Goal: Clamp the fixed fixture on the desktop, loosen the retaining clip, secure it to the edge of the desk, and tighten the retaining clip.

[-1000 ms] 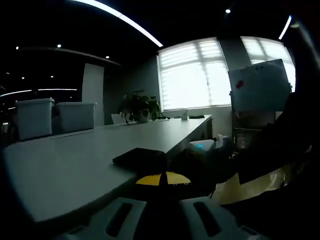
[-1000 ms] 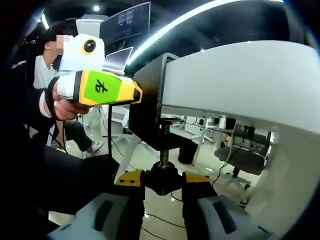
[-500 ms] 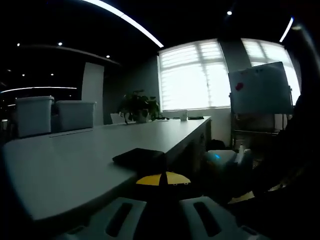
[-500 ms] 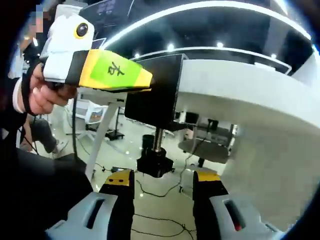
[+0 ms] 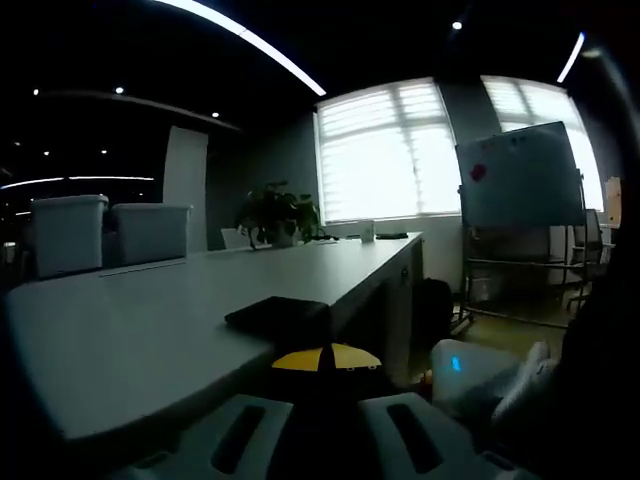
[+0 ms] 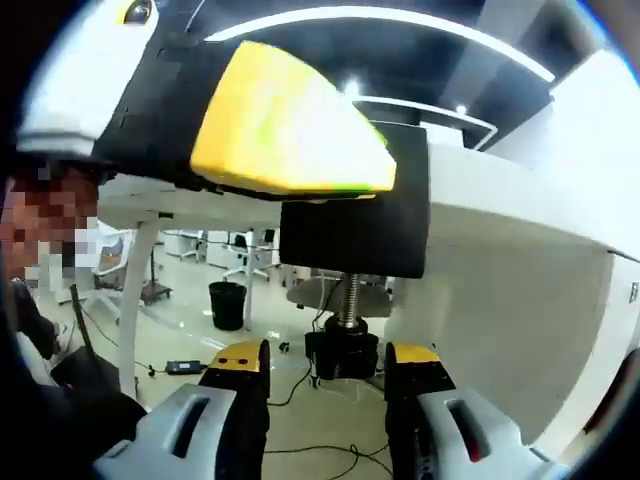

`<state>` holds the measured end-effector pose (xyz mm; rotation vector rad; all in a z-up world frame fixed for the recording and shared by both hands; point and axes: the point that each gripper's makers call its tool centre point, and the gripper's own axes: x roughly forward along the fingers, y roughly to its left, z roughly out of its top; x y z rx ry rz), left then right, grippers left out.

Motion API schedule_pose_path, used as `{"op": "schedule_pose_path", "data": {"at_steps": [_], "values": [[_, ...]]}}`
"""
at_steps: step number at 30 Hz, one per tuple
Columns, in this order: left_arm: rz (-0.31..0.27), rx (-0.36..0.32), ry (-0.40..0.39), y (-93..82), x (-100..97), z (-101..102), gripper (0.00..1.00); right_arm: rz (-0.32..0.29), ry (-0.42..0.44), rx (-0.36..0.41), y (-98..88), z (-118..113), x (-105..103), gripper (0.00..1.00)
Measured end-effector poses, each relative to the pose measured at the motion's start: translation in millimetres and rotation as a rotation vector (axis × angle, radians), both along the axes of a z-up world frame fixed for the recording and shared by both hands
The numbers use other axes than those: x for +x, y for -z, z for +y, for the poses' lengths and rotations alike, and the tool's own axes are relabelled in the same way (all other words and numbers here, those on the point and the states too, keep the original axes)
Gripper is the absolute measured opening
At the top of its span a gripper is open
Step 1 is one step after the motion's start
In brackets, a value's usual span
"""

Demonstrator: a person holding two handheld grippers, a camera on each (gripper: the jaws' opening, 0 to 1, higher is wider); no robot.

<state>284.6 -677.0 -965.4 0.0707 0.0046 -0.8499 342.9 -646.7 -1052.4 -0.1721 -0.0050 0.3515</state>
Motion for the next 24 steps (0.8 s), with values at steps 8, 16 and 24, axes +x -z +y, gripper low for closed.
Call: {"op": "schedule_pose_path", "data": {"at_steps": [8,16,24], "values": [[0.013,-0.017,-0.006,-0.2,-0.3,1.4,0.01,0.028,0.060,0.016,2.3,-4.9,3.7,0.36],[0.010,-0.013,-0.005,-0.5,0.0,1.9,0.01,0.035,0.010,0.032,3.8,-4.4,3.7,0.25],[0.007,0.002,-0.008,-0.2,0.3,2.1,0.01,0.059,-0.276,-0.042,7.0,2.9,1.5,0.24]]}}
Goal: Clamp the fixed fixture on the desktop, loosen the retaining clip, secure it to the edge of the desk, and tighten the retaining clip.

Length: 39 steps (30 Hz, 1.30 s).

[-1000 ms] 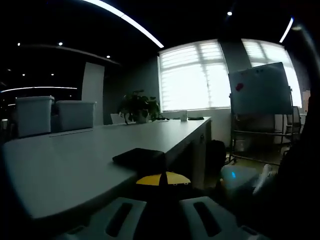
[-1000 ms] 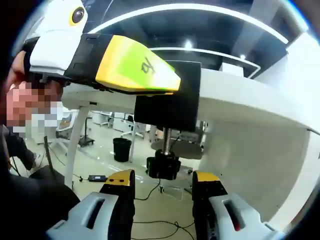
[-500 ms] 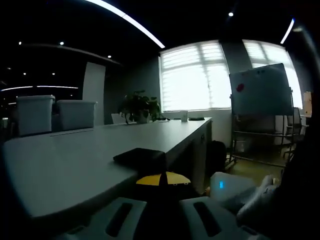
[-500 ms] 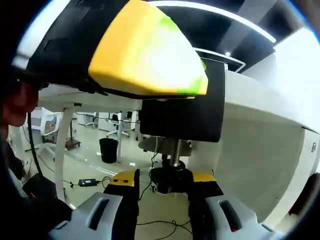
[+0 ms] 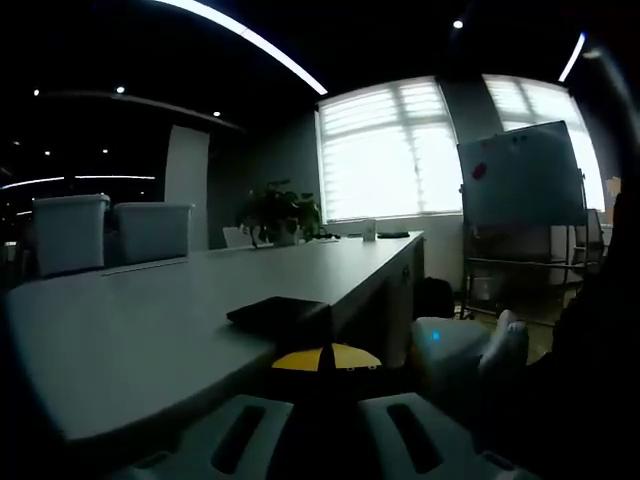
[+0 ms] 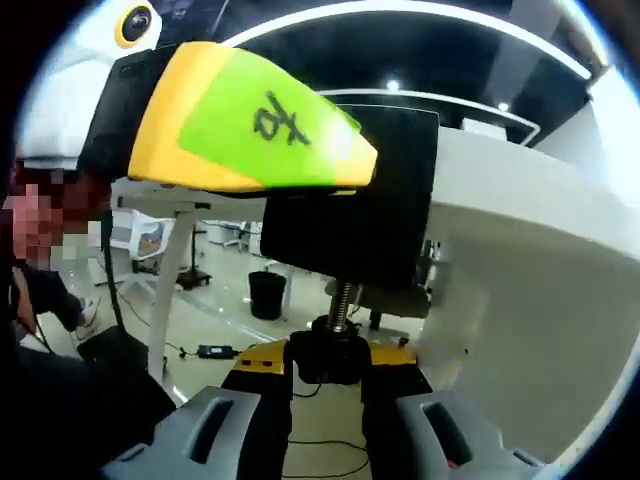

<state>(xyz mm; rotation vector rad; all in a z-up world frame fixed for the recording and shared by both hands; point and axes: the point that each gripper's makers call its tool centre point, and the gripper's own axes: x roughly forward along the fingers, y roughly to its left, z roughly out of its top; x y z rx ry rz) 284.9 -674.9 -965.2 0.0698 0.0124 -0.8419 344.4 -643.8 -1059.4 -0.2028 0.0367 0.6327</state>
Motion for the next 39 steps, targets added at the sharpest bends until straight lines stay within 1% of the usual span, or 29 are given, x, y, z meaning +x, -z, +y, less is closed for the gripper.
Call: {"op": "schedule_pose_path", "data": {"at_steps": [1,3,5,7,8,13,14,15,16,17,18,19,20,21,22,23,24,25,26,27,28,29,30,31,33,35,36,38,39], "values": [[0.000,0.002,0.001,0.2,0.1,-0.3,0.01,-0.014,-0.040,-0.033,-0.1,-1.2,-0.9,0.24],[0.001,0.007,0.000,0.5,0.0,-1.0,0.01,-0.015,-0.129,-0.043,0.2,-1.7,-2.6,0.24],[0.000,0.014,-0.004,0.1,-0.2,-2.0,0.01,-0.038,-0.224,-0.086,-0.2,-1.0,-2.6,0.24],[-0.001,0.019,-0.006,0.3,-0.2,-1.8,0.01,-0.010,-0.300,-0.082,0.5,2.2,-5.1,0.24],[-0.001,0.021,-0.006,0.4,-0.2,-1.8,0.01,-0.020,-0.340,-0.095,0.0,3.5,-5.8,0.24],[-0.002,0.028,-0.004,0.5,-0.5,-1.8,0.01,-0.019,-0.493,-0.119,-0.4,7.4,-10.5,0.24],[-0.001,0.029,-0.003,0.6,-0.5,-1.8,0.01,-0.004,-0.524,-0.112,0.1,8.2,-12.2,0.24],[-0.001,0.031,-0.002,0.6,-0.6,-1.8,0.01,0.032,-0.554,-0.097,1.0,9.1,-15.4,0.24],[-0.001,0.032,-0.001,0.6,-0.6,-1.8,0.01,0.077,-0.556,-0.097,4.1,7.2,-12.7,0.24],[-0.003,0.037,0.000,0.6,-0.6,-2.1,0.01,0.049,-0.578,-0.147,7.3,7.4,-17.0,0.21],[-0.002,0.040,0.001,0.9,-0.7,-2.4,0.01,0.036,-0.578,-0.191,10.1,8.6,-17.7,0.13],[-0.002,0.040,0.001,0.8,-0.8,-2.3,0.01,0.041,-0.563,-0.250,16.0,5.5,-15.7,0.01],[0.000,0.036,0.001,1.0,-1.0,-2.4,0.01,0.056,-0.567,-0.285,25.6,3.6,-15.8,0.00],[0.000,0.035,0.001,0.9,-0.7,-2.6,0.01,0.068,-0.547,-0.267,27.9,2.8,-15.3,0.00],[0.001,0.032,0.000,0.9,-0.5,-2.8,0.01,0.059,-0.555,-0.263,29.4,4.7,-20.1,0.01],[0.000,0.033,0.000,0.9,-0.5,-3.2,0.01,0.056,-0.552,-0.258,32.3,-1.6,-18.3,0.02],[-0.001,0.033,-0.001,0.8,-0.3,-3.4,0.01,0.087,-0.537,-0.223,36.4,-4.8,-17.2,0.07],[0.000,0.030,0.000,0.7,-0.1,-3.0,0.01,0.100,-0.504,-0.203,38.7,-9.0,-13.2,0.14],[0.003,0.025,0.001,0.7,0.1,-2.7,0.01,0.036,-0.477,-0.209,30.1,-9.9,-13.5,0.23],[0.003,0.024,0.001,0.7,0.2,-2.8,0.01,0.069,-0.454,-0.173,30.2,-8.3,-24.4,0.33],[0.001,0.024,0.001,0.6,0.2,-2.8,0.01,0.102,-0.402,-0.130,29.6,-10.4,-24.8,0.37],[0.000,0.023,0.000,0.7,0.1,-2.7,0.01,0.082,-0.361,-0.103,25.0,-11.8,-24.9,0.37],[-0.001,0.019,0.001,0.7,0.2,-2.5,0.01,0.087,-0.311,-0.076,23.6,-14.8,-22.3,0.37],[0.000,0.016,0.002,0.7,0.3,-2.2,0.01,0.062,-0.230,-0.046,17.6,-19.9,-15.5,0.37],[0.003,0.004,0.007,0.7,0.8,-1.4,0.01,0.067,-0.094,-0.006,16.1,-28.3,-5.5,0.37],[0.002,0.003,0.012,0.6,0.9,-1.8,0.01,0.090,0.031,0.050,14.8,-30.4,-4.2,0.37],[0.002,0.006,0.013,0.7,0.9,-2.0,0.01,0.078,0.092,0.079,10.7,-31.2,-4.9,0.37],[-0.001,0.011,0.014,0.7,1.0,-2.2,0.01,0.051,0.159,0.106,5.6,-25.6,-9.8,0.41],[-0.002,0.011,0.014,0.7,1.1,-2.2,0.01,0.039,0.176,0.096,5.0,-20.6,-11.7,0.44]]}}
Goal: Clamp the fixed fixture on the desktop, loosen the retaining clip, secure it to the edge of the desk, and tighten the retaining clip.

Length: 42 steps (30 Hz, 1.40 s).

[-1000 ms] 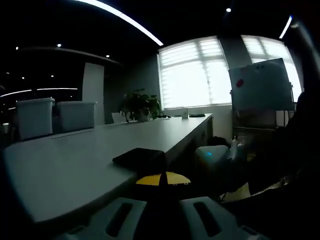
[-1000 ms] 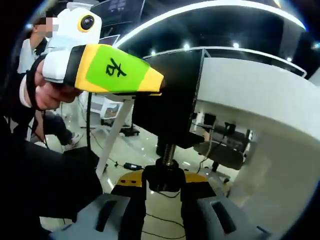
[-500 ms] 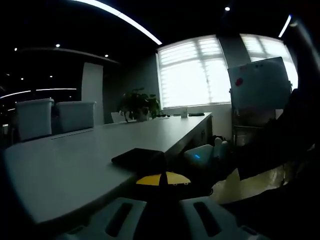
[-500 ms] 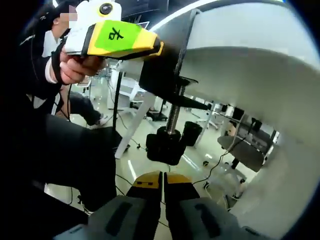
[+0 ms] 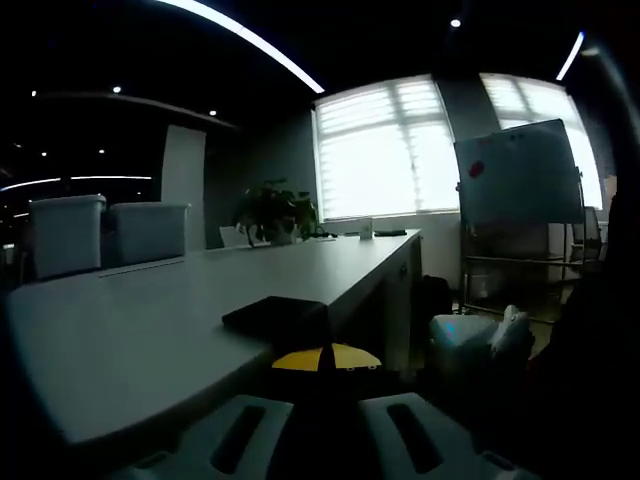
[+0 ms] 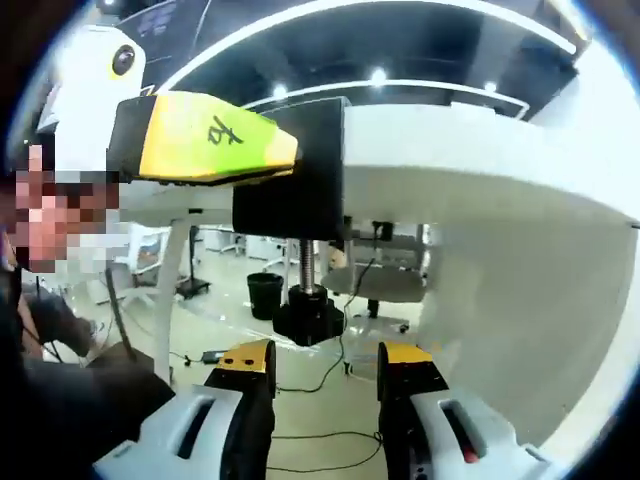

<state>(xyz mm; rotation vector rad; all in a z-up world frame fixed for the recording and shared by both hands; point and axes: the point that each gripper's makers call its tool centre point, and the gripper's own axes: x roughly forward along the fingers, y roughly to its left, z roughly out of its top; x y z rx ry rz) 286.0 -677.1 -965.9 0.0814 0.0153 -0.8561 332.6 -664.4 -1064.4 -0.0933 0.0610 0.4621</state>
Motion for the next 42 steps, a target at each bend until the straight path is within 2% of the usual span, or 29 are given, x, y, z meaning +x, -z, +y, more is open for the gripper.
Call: {"op": "schedule_pose_path", "data": {"at_steps": [2,5,7,10,18,24,28,30,34,39,40,41,42], "values": [[0.000,0.002,0.000,0.1,0.1,-0.1,0.01,-0.011,0.024,-0.005,-2.4,9.2,-4.0,0.50],[0.000,0.002,-0.003,0.1,0.1,-0.2,0.01,-0.050,0.068,-0.018,-12.8,13.5,-5.6,0.50],[0.000,0.000,-0.003,0.1,0.1,-0.2,0.01,-0.055,0.091,-0.008,-17.7,14.5,-3.8,0.50],[0.002,-0.004,-0.005,0.2,0.1,-0.2,0.01,-0.046,0.119,-0.015,-18.5,16.2,-0.1,0.53],[0.000,-0.006,-0.003,0.4,-0.1,-0.3,0.01,-0.025,0.176,-0.022,-12.6,8.2,3.3,0.48],[-0.001,-0.004,-0.003,0.6,-0.4,-0.5,0.01,-0.029,0.206,-0.004,-14.9,0.2,5.5,0.27],[-0.003,0.001,-0.005,1.0,-0.6,-1.4,0.01,-0.025,0.193,-0.005,-13.4,0.1,6.8,0.26],[-0.003,0.001,-0.008,1.0,-0.7,-1.3,0.01,-0.024,0.161,-0.008,-13.0,0.9,6.9,0.26],[-0.001,0.004,-0.007,1.0,-0.6,-1.1,0.01,-0.050,0.027,-0.064,-13.4,4.2,8.9,0.25],[0.000,0.013,-0.004,1.0,-0.6,-1.3,0.01,-0.041,-0.203,-0.121,-13.6,8.7,7.6,0.25],[0.000,0.013,-0.004,0.8,-0.4,-1.5,0.01,-0.047,-0.254,-0.115,-14.3,9.4,8.1,0.25],[-0.002,0.018,-0.002,0.9,-0.3,-1.7,0.01,-0.027,-0.302,-0.098,-13.3,10.9,8.1,0.25],[-0.003,0.022,-0.002,0.9,-0.4,-2.0,0.01,-0.030,-0.346,-0.125,-12.8,12.4,8.3,0.25]]}}
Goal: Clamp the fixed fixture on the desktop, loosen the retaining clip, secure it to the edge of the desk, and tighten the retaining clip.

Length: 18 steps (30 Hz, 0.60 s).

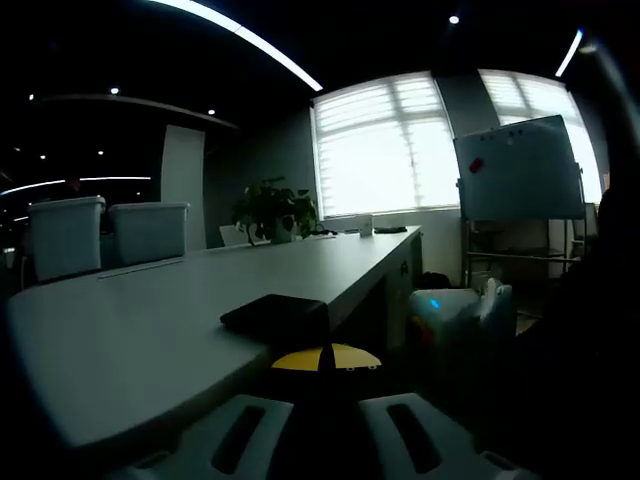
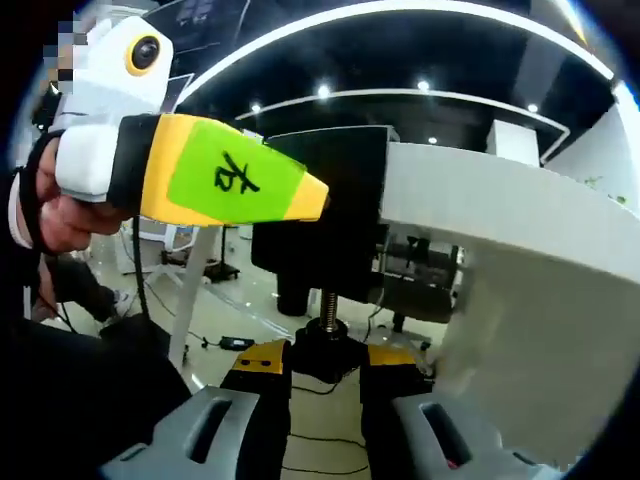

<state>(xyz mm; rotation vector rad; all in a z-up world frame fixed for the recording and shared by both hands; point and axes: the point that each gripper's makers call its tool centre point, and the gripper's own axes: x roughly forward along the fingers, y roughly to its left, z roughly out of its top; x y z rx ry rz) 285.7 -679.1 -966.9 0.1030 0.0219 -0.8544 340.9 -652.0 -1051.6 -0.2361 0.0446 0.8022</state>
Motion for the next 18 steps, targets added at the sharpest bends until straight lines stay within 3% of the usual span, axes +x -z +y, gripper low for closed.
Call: {"op": "schedule_pose_path", "data": {"at_steps": [1,5,9,18], "values": [[0.001,0.002,0.001,0.1,0.0,-0.3,0.01,-0.035,-0.038,-0.049,-0.8,1.3,0.2,0.25],[-0.002,0.010,0.004,1.2,0.3,0.3,0.01,0.019,-0.142,-0.051,0.7,6.5,-2.1,0.25],[-0.001,0.014,0.007,1.8,0.4,0.4,0.01,0.021,-0.224,-0.070,0.5,8.0,-3.1,0.25],[0.004,0.019,0.010,4.1,0.7,-0.4,0.01,0.019,-0.300,-0.074,0.6,9.0,-5.5,0.25]]}}
